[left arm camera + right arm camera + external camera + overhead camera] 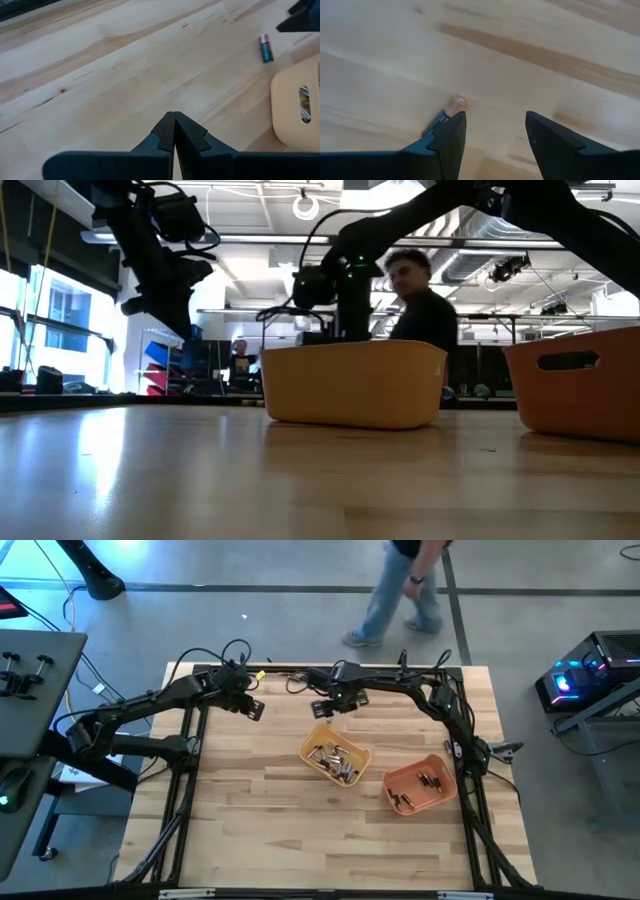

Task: Sort batteries
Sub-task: Put the black battery into the orange bin

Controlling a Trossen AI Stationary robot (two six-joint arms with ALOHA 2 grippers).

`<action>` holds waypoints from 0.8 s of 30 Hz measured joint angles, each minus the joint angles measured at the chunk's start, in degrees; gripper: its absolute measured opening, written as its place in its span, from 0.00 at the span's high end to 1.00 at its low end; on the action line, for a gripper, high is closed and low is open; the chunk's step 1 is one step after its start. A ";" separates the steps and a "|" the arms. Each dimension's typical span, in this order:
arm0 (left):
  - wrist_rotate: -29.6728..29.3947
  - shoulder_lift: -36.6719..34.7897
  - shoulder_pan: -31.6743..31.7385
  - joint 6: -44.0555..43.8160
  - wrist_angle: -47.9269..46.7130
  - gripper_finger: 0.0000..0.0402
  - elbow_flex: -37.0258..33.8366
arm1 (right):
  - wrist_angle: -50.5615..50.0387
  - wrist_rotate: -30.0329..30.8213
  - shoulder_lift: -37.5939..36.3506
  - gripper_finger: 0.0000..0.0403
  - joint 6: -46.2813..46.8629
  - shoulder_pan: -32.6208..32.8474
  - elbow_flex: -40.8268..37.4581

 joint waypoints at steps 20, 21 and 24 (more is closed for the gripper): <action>3.34 0.00 0.97 5.61 -0.05 1.00 0.00 | -9.03 -3.39 -7.80 0.51 3.17 2.82 -14.86; 3.29 0.00 1.25 5.63 -0.07 1.00 0.00 | -7.01 -3.51 -11.04 0.51 5.36 2.77 -17.93; 3.32 0.00 2.04 5.87 0.32 1.00 0.00 | 2.25 -3.23 -20.35 0.51 10.55 2.23 -26.21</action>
